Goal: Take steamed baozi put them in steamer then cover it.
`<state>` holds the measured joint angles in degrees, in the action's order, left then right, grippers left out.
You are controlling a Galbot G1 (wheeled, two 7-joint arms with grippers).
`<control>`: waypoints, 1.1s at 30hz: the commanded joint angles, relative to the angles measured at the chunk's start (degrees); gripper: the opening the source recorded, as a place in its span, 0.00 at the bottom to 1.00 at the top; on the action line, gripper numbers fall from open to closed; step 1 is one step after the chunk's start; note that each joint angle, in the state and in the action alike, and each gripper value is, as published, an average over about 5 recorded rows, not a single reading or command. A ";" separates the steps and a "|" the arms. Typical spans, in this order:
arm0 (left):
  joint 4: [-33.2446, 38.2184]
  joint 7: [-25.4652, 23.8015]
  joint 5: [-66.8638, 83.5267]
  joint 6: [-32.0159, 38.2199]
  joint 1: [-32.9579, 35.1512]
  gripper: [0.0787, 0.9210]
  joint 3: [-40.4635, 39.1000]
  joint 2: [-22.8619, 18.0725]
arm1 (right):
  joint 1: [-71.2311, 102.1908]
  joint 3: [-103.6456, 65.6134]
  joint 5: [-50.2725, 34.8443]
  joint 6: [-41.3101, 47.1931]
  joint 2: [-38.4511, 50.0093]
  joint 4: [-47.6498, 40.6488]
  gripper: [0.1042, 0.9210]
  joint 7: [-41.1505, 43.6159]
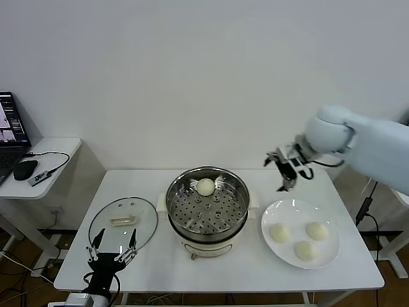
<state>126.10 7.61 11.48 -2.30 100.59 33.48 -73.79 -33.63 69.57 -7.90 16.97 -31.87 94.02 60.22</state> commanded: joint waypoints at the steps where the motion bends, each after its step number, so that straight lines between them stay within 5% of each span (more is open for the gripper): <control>1: -0.41 0.16 0.11 -0.05 0.07 0.88 0.36 0.16 | 27.14 -17.20 8.69 2.39 12.13 1.10 0.88 0.58; 33: -2.04 0.09 -0.33 0.04 0.02 0.88 1.59 -0.99 | 37.94 -19.61 14.83 0.16 -7.83 -15.04 0.88 -3.87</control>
<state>124.19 7.72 11.18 -2.27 100.63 35.06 -74.77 1.99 50.85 5.88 17.11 -34.40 82.90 56.86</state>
